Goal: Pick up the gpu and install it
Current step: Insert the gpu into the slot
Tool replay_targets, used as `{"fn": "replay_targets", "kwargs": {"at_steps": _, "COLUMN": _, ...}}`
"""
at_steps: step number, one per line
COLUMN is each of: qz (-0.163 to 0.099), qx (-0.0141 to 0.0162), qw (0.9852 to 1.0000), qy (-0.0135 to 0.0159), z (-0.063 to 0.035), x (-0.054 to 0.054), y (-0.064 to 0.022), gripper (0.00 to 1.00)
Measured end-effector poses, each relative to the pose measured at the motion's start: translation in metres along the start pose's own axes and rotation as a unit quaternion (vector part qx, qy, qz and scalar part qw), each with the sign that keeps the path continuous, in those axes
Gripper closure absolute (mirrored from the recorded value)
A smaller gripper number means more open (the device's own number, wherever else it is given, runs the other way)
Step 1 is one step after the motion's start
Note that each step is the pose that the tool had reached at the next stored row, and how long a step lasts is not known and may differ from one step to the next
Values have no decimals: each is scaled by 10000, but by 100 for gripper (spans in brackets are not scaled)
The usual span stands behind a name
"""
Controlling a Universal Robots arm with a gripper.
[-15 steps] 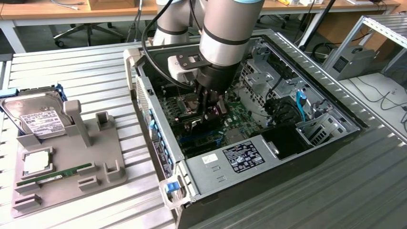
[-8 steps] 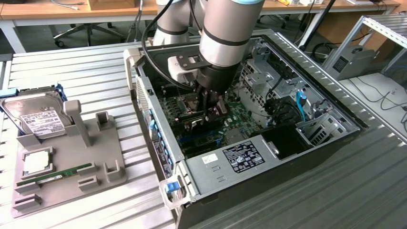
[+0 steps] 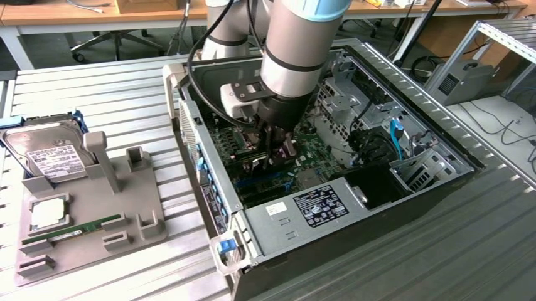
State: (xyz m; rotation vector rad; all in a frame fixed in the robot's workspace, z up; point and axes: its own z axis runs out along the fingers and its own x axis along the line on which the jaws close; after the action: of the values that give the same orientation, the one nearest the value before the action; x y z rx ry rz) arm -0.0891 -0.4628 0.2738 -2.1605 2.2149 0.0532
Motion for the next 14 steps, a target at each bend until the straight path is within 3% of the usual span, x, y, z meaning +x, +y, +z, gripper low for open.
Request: {"fn": "replay_targets", "kwargs": {"at_steps": 14, "qz": 0, "qx": -1, "qw": 10000, "qy": 2, "z": 38, "x": 2, "y": 1, "gripper": 56}}
